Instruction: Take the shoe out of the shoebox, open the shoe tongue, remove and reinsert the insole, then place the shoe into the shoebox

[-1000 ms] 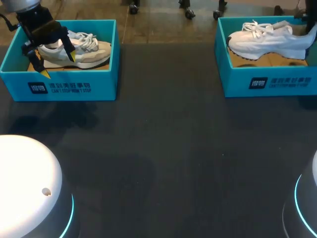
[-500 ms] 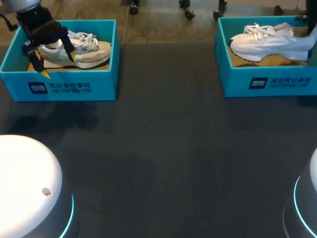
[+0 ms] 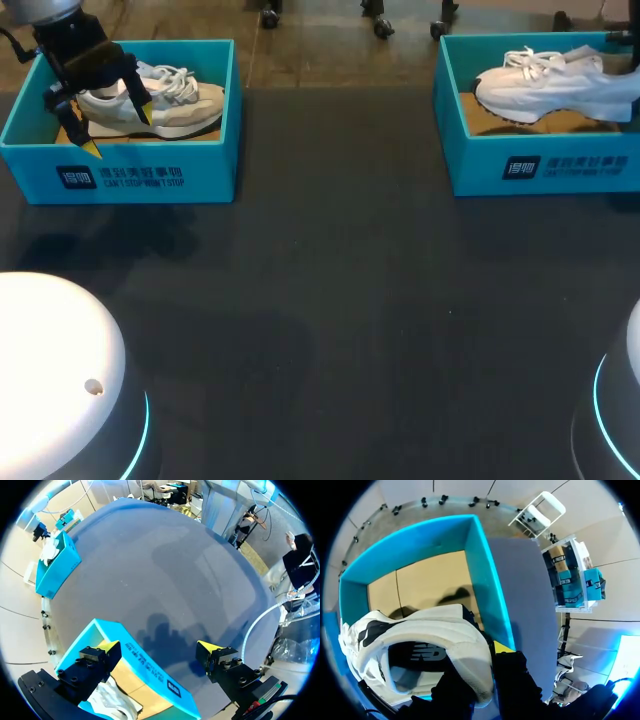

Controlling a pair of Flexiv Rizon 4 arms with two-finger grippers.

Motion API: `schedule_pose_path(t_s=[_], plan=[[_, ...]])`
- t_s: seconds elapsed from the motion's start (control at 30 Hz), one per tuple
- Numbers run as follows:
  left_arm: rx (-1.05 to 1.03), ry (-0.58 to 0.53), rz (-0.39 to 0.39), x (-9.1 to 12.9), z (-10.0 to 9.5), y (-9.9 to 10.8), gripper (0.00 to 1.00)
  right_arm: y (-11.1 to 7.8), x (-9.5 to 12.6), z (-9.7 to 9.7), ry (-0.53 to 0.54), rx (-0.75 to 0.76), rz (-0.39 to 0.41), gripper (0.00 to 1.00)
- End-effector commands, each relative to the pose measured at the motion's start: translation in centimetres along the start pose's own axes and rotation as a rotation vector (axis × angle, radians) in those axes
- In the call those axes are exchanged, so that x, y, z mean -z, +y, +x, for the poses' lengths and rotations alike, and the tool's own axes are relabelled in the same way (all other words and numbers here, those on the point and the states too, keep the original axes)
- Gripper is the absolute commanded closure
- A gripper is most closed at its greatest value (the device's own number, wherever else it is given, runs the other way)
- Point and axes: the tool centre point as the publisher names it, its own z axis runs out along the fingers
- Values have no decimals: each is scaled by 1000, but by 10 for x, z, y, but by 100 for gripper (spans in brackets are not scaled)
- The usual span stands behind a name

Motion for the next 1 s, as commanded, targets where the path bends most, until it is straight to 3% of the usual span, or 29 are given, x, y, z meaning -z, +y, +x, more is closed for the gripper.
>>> schedule_pose_path(t_s=[0.03,0.47,0.93,1.0], plan=[[0,1,-2,0,1,0,0,5,-5,1,-19,-9,14,100],[0,1,-2,0,1,0,0,-10,-19,2,-54,-21,45,100],[0,1,-2,0,1,0,0,-42,-31,14,-38,2,77,100],[0,1,-2,0,1,0,0,-45,-33,14,-30,18,53,100]])
